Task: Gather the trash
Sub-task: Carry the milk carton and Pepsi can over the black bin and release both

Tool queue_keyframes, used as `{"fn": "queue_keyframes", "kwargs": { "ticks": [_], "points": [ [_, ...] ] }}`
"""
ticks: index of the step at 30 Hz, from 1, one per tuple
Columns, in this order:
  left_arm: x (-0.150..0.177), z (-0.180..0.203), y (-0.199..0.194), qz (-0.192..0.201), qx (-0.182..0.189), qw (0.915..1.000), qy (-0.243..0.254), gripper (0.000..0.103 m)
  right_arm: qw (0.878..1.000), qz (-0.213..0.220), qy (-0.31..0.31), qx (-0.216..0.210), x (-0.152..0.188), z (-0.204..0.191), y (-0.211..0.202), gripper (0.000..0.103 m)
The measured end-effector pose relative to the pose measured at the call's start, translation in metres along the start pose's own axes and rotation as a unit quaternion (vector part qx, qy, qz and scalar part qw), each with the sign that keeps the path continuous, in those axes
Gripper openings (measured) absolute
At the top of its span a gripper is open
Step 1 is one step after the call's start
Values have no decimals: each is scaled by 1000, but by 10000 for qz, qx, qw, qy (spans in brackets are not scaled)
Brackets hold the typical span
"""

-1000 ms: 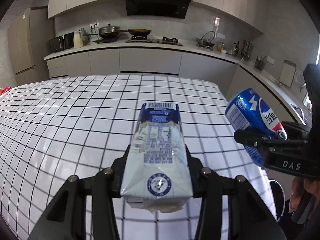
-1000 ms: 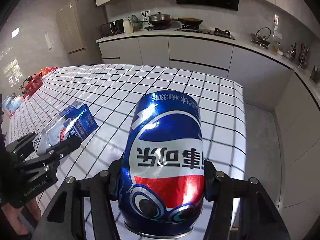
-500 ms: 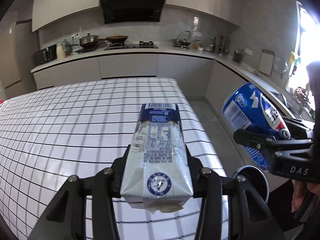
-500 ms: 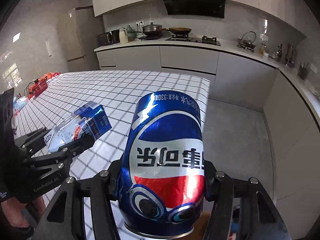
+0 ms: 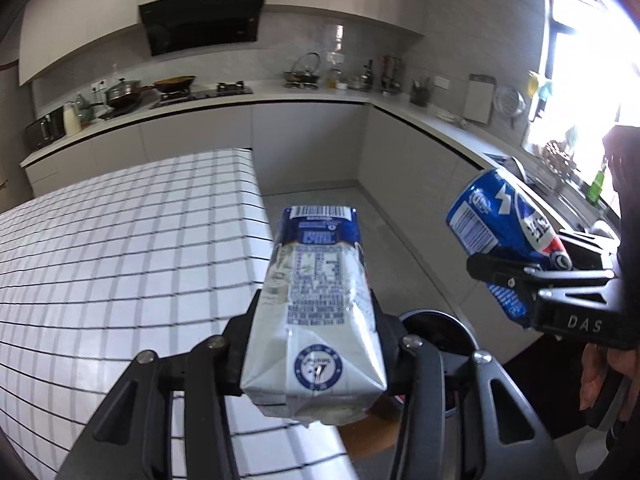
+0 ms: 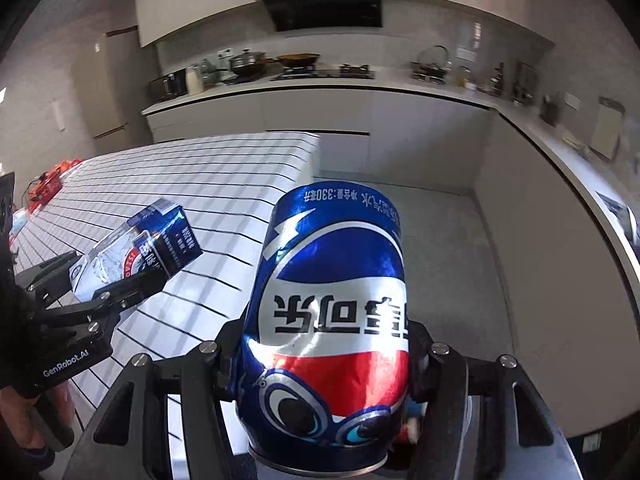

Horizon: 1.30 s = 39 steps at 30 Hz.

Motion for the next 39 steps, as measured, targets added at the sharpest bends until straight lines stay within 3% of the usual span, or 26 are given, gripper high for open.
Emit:
{"fn": "queue_keyframes", "kwargs": {
  "ticks": [7, 16, 24, 31, 32, 33, 34, 35, 37, 39],
  "points": [
    [20, 64, 24, -340, 302, 9987, 223, 46, 9995, -233, 159, 151, 45, 62, -10, 60],
    [75, 126, 73, -1000, 362, 9942, 125, 46, 9957, -919, 11, 118, 115, 127, 27, 60],
    [104, 148, 110, -1284, 536, 9902, 109, 46, 9910, -1237, -411, -318, 158, 158, 63, 60],
    [120, 156, 148, -1455, 626, 9871, 218, 46, 9736, -1661, -1307, -864, 172, 161, 118, 61],
    [122, 156, 153, -1461, 824, 9856, 217, 48, 9686, -1733, -1484, -993, 173, 160, 128, 61],
    [123, 157, 157, -1426, 935, 9851, 220, 53, 9651, -1728, -1648, -1075, 172, 159, 136, 68],
    [127, 155, 163, -1458, 790, 9857, 307, 85, 9649, -1633, -1782, -1031, 173, 159, 140, 103],
    [130, 149, 167, -1593, 538, 9852, 342, 103, 9665, -1391, -2020, -751, 175, 162, 147, 103],
    [132, 136, 160, -1533, 281, 9876, 163, 102, 9630, -1612, -2070, -616, 179, 171, 158, 103],
    [132, 128, 145, -1478, -41, 9889, 142, 102, 9675, -1450, -2018, -470, 178, 180, 153, 103]
  ]
}}
Point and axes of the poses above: each gripper's, at about its wrist camera, not at the fingertips, and y roughly the way its jaws point, z to its right, x to its underside, the point moved 2 cm from there along y, roughly the way its jaws point
